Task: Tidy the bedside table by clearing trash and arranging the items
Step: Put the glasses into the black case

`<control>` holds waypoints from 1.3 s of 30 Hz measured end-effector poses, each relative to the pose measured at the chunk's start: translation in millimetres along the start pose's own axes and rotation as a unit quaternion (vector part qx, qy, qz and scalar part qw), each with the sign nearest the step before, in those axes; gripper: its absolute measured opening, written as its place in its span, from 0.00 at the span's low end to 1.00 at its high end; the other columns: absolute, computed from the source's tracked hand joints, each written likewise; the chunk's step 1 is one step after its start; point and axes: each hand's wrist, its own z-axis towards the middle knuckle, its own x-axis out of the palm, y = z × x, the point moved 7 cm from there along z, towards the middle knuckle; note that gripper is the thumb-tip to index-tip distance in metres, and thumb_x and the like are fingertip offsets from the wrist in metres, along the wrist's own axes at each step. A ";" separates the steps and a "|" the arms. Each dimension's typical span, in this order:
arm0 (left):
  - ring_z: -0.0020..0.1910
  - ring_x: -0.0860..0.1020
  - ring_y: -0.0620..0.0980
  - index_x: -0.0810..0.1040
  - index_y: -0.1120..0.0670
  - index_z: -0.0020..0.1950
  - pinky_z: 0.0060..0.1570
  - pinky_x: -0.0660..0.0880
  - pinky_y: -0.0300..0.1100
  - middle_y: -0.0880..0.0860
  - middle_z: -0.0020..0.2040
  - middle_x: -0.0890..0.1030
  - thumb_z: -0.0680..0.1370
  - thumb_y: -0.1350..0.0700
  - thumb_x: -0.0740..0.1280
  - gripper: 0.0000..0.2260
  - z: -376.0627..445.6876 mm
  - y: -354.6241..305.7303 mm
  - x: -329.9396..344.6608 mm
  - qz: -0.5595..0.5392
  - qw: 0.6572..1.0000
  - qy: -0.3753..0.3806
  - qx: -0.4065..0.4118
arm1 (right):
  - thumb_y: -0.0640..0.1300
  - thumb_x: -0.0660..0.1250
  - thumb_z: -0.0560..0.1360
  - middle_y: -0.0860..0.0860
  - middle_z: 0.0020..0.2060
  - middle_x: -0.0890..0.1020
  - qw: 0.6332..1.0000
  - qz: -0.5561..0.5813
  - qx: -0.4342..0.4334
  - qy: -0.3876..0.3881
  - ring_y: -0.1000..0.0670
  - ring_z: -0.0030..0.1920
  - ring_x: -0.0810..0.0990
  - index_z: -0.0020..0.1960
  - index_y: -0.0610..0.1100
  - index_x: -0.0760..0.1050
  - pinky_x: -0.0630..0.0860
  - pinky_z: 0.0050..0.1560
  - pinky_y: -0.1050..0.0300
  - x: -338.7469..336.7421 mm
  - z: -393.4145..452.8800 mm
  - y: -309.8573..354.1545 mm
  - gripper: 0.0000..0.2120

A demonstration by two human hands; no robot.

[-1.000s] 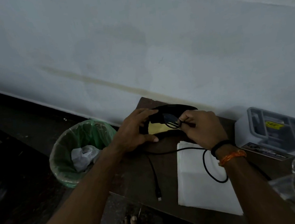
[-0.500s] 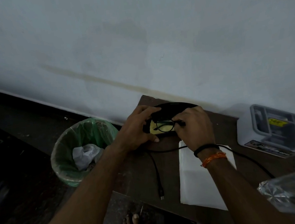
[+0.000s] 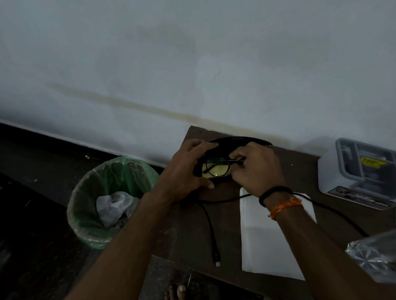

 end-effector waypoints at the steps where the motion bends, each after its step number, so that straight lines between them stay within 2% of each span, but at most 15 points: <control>1: 0.62 0.71 0.46 0.67 0.47 0.73 0.52 0.65 0.22 0.49 0.68 0.68 0.60 0.55 0.82 0.44 0.1 0.1 0.1 -0.001 1.000 -0.001 -0.001 | 0.38 0.70 0.66 0.48 0.47 0.81 1.000 0.003 0.000 0.002 0.48 0.46 0.80 0.52 0.45 0.83 0.78 0.47 0.56 -0.8 -0.5 0.4 0.14; 8: 0.64 0.70 0.46 0.68 0.47 0.73 0.54 0.67 0.26 0.49 0.69 0.67 0.61 0.54 0.82 0.43 0.7 -0.9 -1.4 -0.012 1.000 -0.003 -0.005 | 0.41 0.70 0.72 0.50 0.48 0.82 0.999 -0.018 -0.040 0.010 0.48 0.48 0.77 0.53 0.48 0.83 0.77 0.51 0.53 -5.9 -8.1 -6.4 0.11; 11: 0.65 0.70 0.46 0.70 0.47 0.72 0.58 0.71 0.35 0.49 0.70 0.67 0.61 0.53 0.82 0.41 0.8 -3.2 -3.4 -0.016 1.000 -0.007 -0.007 | 0.41 0.70 0.73 0.50 0.51 0.83 0.999 -0.016 -0.041 -0.014 0.48 0.51 0.78 0.55 0.47 0.83 0.76 0.55 0.52 -13.2 -11.5 -9.5 0.11; 13: 0.65 0.70 0.47 0.73 0.49 0.68 0.58 0.73 0.38 0.50 0.70 0.68 0.61 0.52 0.82 0.37 0.2 -4.9 -5.0 -0.014 1.000 -0.015 -0.005 | 0.40 0.70 0.73 0.49 0.50 0.84 0.997 0.005 -0.048 -0.055 0.48 0.50 0.80 0.53 0.46 0.83 0.78 0.55 0.52 -24.6 -13.4 -7.3 0.10; 15: 0.63 0.71 0.47 0.75 0.51 0.58 0.55 0.76 0.42 0.50 0.66 0.70 0.61 0.53 0.82 0.29 -1.2 -7.2 -7.3 -0.018 0.999 -0.028 0.001 | 0.37 0.69 0.72 0.49 0.46 0.85 0.990 0.025 -0.062 -0.124 0.50 0.45 0.82 0.50 0.44 0.83 0.79 0.50 0.56 -43.2 -16.9 -4.6 0.09; 17: 0.63 0.72 0.48 0.71 0.52 0.49 0.51 0.77 0.47 0.50 0.60 0.73 0.61 0.53 0.82 0.25 -2.7 -8.9 -8.3 -0.017 0.999 -0.039 0.005 | 0.36 0.67 0.72 0.49 0.44 0.85 0.979 0.039 -0.067 -0.190 0.51 0.41 0.81 0.49 0.43 0.83 0.77 0.46 0.60 -61.6 -20.6 -6.4 0.09; 19: 0.65 0.71 0.47 0.66 0.53 0.46 0.49 0.76 0.46 0.50 0.59 0.74 0.60 0.53 0.82 0.27 -2.9 -9.6 -8.7 -0.016 0.999 -0.048 -0.001 | 0.36 0.66 0.73 0.48 0.46 0.84 0.973 0.045 -0.049 -0.222 0.50 0.41 0.81 0.51 0.43 0.83 0.77 0.45 0.59 -71.9 -20.9 -15.3 0.10; 21: 0.64 0.72 0.47 0.64 0.54 0.47 0.48 0.74 0.43 0.51 0.61 0.74 0.60 0.54 0.82 0.29 -2.7 -10.7 -8.9 -0.012 0.998 -0.057 -0.010 | 0.39 0.66 0.75 0.48 0.49 0.84 0.979 0.026 -0.015 -0.199 0.47 0.47 0.80 0.55 0.44 0.82 0.74 0.51 0.59 -70.3 -18.3 -26.4 0.11; 23: 0.60 0.74 0.48 0.64 0.55 0.49 0.45 0.76 0.46 0.50 0.63 0.75 0.61 0.54 0.82 0.29 -3.4 -12.6 -9.2 0.000 0.998 -0.061 -0.012 | 0.44 0.68 0.76 0.47 0.51 0.85 0.989 0.019 -0.007 -0.148 0.45 0.52 0.81 0.55 0.45 0.83 0.74 0.57 0.55 -61.9 -16.8 -33.8 0.10; 27: 0.52 0.72 0.48 0.69 0.49 0.56 0.44 0.76 0.49 0.47 0.59 0.74 0.62 0.49 0.81 0.29 -6.9 -14.7 -10.5 0.047 0.997 -0.061 0.008 | 0.52 0.71 0.74 0.49 0.52 0.85 0.997 0.015 0.011 -0.078 0.50 0.54 0.81 0.53 0.47 0.84 0.75 0.57 0.56 -51.5 -20.7 -40.7 0.12; 30: 0.51 0.68 0.48 0.73 0.49 0.55 0.44 0.72 0.46 0.47 0.57 0.74 0.63 0.45 0.80 0.26 -8.9 -18.5 -12.7 0.077 0.994 -0.063 0.034 | 0.51 0.75 0.69 0.50 0.55 0.84 0.998 0.028 0.026 -0.054 0.51 0.57 0.81 0.52 0.48 0.83 0.77 0.60 0.52 -49.4 -23.6 -45.4 0.13; 33: 0.50 0.70 0.48 0.75 0.50 0.49 0.44 0.70 0.42 0.47 0.54 0.75 0.67 0.41 0.76 0.19 -9.7 -22.7 -13.5 0.086 0.992 -0.075 0.054 | 0.50 0.78 0.66 0.51 0.56 0.83 0.999 0.031 0.030 -0.022 0.52 0.57 0.80 0.50 0.48 0.82 0.76 0.60 0.52 -45.5 -26.2 -47.4 0.14; 35: 0.49 0.72 0.49 0.77 0.51 0.46 0.43 0.69 0.41 0.48 0.53 0.76 0.69 0.42 0.75 0.16 -8.7 -24.0 -12.4 0.093 0.991 -0.079 0.057 | 0.48 0.79 0.65 0.52 0.55 0.83 1.000 0.014 0.022 -0.006 0.52 0.55 0.80 0.50 0.49 0.80 0.77 0.58 0.53 -41.9 -26.8 -48.1 0.15; 37: 0.50 0.73 0.49 0.78 0.51 0.50 0.44 0.67 0.38 0.48 0.54 0.76 0.69 0.44 0.76 0.16 -7.3 -24.4 -11.7 0.095 0.991 -0.080 0.053 | 0.47 0.79 0.65 0.52 0.56 0.82 1.000 0.005 0.013 0.005 0.51 0.56 0.79 0.56 0.49 0.79 0.77 0.59 0.51 -39.5 -26.5 -47.3 0.21; 39: 0.52 0.74 0.48 0.79 0.51 0.60 0.47 0.67 0.37 0.50 0.56 0.76 0.69 0.45 0.75 0.22 -5.7 -24.4 -11.1 0.097 0.991 -0.073 0.051 | 0.46 0.79 0.66 0.50 0.59 0.80 1.000 0.014 0.017 0.011 0.50 0.59 0.77 0.62 0.49 0.77 0.76 0.61 0.51 -37.9 -25.3 -47.7 0.26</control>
